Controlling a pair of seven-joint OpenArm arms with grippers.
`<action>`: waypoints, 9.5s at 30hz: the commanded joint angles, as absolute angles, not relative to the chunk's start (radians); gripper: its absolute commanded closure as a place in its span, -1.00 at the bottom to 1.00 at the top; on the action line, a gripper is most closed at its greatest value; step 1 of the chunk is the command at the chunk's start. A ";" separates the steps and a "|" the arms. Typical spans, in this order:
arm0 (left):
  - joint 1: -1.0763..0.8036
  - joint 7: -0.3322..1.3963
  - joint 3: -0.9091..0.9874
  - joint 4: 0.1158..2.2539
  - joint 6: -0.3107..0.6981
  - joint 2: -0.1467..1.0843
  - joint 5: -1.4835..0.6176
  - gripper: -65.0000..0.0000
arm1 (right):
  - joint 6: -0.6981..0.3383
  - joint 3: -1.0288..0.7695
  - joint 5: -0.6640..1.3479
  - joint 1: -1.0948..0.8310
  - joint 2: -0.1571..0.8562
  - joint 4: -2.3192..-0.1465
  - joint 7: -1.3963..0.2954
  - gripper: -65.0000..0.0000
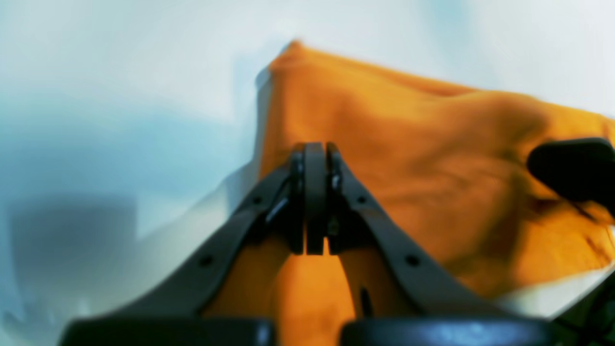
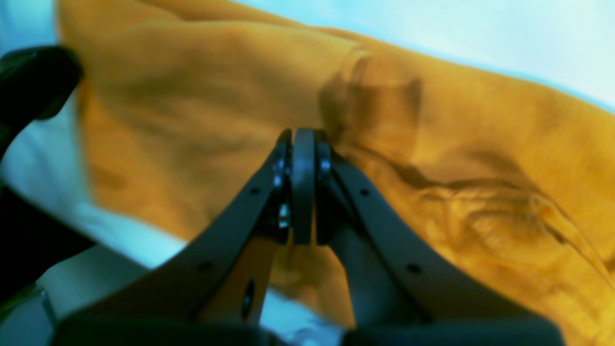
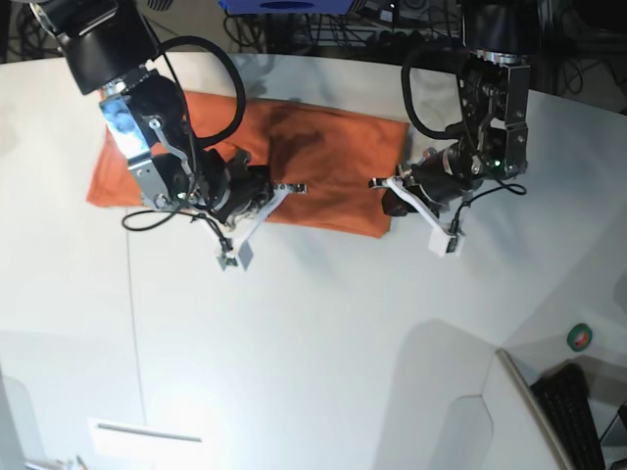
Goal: Layout the t-shirt on the table in an organized manner, then fold the t-shirt properly
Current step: 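Release the fold and move the left gripper away from the shirt, then grasp both ends of the folded shirt with both grippers, then fold the shirt in half with the right gripper toward the left gripper, then press and tuck the folded bundle edges with the right gripper, then smooth the top of the orange bundle with the right gripper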
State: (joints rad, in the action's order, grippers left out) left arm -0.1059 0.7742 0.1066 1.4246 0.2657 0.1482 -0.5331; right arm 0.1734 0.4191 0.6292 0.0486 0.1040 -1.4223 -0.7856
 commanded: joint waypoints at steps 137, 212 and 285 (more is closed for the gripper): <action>-0.084 0.751 -0.044 1.340 0.440 0.111 -0.367 1.00 | 0.308 0.404 0.822 0.104 0.120 -1.701 -0.995 1.00; -0.283 0.760 0.469 1.489 0.449 0.320 -0.377 1.00 | 0.601 0.839 0.820 0.228 0.113 -1.636 -0.842 -0.14; -0.252 0.757 0.696 1.385 0.449 0.392 -0.375 1.00 | 0.698 1.015 0.820 0.275 0.044 -1.356 -0.849 1.00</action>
State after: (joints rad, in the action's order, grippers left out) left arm -0.2562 0.7712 0.6903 1.3678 0.4450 0.3702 -0.3668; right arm 0.6933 1.0256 0.8230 0.2600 0.0372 -1.3437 -0.8448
